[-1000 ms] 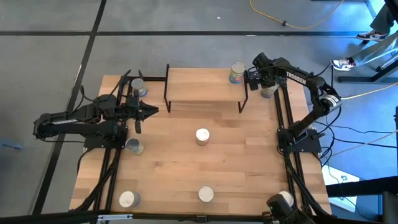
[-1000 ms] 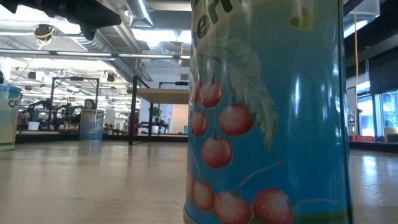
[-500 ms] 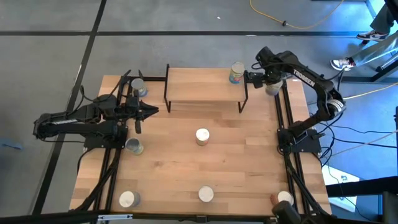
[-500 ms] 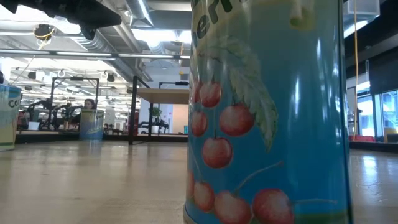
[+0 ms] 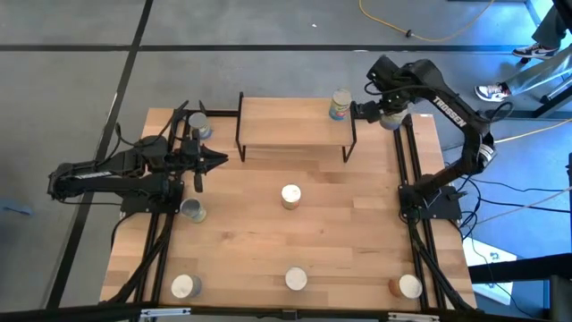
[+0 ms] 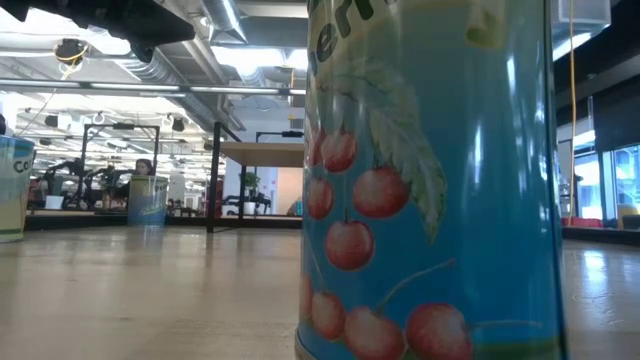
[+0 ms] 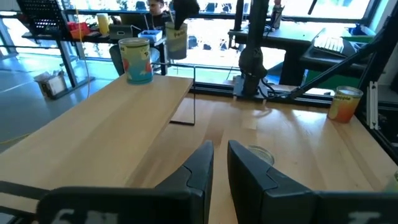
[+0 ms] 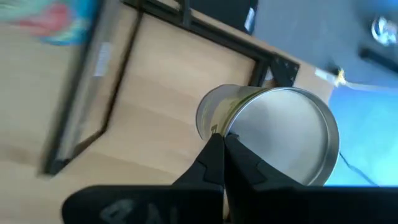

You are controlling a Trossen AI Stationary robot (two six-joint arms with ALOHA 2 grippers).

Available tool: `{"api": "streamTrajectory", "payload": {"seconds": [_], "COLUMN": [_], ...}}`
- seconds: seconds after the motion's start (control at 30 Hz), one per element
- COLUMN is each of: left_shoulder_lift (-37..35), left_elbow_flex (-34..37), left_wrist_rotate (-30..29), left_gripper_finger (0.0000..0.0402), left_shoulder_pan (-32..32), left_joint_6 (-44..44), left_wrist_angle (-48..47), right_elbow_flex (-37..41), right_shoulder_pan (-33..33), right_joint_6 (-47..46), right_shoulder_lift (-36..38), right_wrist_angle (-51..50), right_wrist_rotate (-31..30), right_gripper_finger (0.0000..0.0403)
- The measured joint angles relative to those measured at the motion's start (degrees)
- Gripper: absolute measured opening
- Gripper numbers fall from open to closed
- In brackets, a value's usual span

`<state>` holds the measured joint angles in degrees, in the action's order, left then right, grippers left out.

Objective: Pick and place cans onto a shelf
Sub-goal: Put the right canned peas on the shelf

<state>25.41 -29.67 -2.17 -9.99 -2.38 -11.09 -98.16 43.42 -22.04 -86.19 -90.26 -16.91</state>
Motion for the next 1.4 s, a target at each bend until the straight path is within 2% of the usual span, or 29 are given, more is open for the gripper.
{"api": "streamTrajectory", "payload": {"seconds": [0.1,0.3,0.5,0.67,1.0,1.4], "left_shoulder_lift": [0.0,0.0,0.0,0.0,0.0,0.0], "left_elbow_flex": [0.0,0.0,0.0,0.0,0.0,0.0], "left_wrist_rotate": [0.0,0.1,0.1,0.1,0.1,0.1], "left_gripper_finger": [0.0041,0.0041,0.0041,0.0041,0.0041,0.0041], "left_shoulder_pan": [0.0,0.0,0.0,0.0,0.0,0.0], "left_joint_6": [0.1,-0.1,-0.1,-0.1,-0.6,-0.7], "left_wrist_angle": [0.0,0.0,0.0,0.0,0.0,0.0], "right_elbow_flex": [-4.3,-10.1,-11.4,-11.4,-18.5,-19.5], "right_shoulder_pan": [-3.7,-12.8,-22.2,-28.3,-28.4,-25.2], "right_joint_6": [0.0,-3.5,-6.3,-7.3,1.8,5.6], "right_shoulder_lift": [-0.1,-0.5,-0.5,-3.3,-15.4,-19.5], "right_wrist_angle": [0.2,0.3,0.2,0.6,0.2,0.2], "right_wrist_rotate": [3.3,3.4,3.8,1.5,-1.6,-1.2], "right_gripper_finger": [0.0000,0.0000,0.0000,0.0000,0.0000,0.0000]}}
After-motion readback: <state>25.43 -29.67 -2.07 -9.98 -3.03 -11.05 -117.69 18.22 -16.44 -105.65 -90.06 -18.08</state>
